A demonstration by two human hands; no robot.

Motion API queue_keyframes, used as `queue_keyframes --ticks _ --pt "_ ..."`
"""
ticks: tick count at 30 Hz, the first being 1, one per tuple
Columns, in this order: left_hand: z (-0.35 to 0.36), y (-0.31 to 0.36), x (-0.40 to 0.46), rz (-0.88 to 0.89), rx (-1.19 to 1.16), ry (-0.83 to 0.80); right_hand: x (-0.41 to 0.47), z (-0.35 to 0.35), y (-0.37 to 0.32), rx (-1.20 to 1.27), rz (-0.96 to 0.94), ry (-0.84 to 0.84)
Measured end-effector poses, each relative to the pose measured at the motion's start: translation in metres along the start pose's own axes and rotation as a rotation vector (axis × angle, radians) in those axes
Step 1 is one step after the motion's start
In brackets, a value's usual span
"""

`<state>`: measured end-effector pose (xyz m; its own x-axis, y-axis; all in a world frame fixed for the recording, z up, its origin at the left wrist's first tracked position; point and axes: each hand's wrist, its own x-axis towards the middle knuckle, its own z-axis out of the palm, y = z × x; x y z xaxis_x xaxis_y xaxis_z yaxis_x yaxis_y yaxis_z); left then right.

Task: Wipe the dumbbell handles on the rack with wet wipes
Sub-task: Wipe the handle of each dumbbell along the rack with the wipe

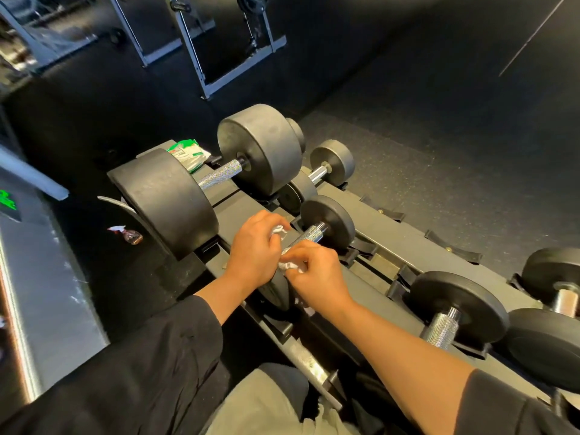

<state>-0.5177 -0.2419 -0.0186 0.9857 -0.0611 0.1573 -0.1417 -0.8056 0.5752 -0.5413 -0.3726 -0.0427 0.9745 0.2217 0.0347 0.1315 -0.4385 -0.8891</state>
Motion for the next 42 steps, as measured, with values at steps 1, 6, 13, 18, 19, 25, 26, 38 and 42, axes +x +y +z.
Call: queue_keyframes --ticks 1,6,13,18,19,25,26,38,42 --pt "0.000 0.001 0.000 -0.005 -0.006 -0.002 0.001 -0.002 0.001 0.026 0.037 0.022" --pt "0.000 -0.003 0.001 0.046 -0.009 0.005 0.014 -0.014 0.015 -0.053 0.099 0.371" --pt "0.001 -0.011 0.002 0.165 -0.163 -0.020 0.025 -0.002 0.019 -0.285 0.060 0.164" --pt "-0.009 -0.020 0.015 0.091 -0.411 -0.131 0.014 0.004 0.003 -0.399 0.080 0.108" --pt "-0.010 -0.025 0.021 0.060 -0.450 -0.168 0.011 0.005 -0.001 -0.368 0.111 0.091" --pt "0.004 -0.072 0.046 -0.024 -0.455 -0.261 -0.005 0.009 -0.023 0.106 0.322 0.026" --pt "0.008 -0.079 0.048 -0.037 -0.450 -0.260 -0.004 0.008 -0.026 0.136 0.346 0.012" --pt "0.042 -0.114 0.051 0.379 -0.098 -0.081 0.061 0.005 -0.038 -0.563 0.399 -0.028" --pt "0.041 -0.115 0.050 0.367 -0.129 -0.067 0.051 0.005 -0.046 -0.524 0.423 -0.074"
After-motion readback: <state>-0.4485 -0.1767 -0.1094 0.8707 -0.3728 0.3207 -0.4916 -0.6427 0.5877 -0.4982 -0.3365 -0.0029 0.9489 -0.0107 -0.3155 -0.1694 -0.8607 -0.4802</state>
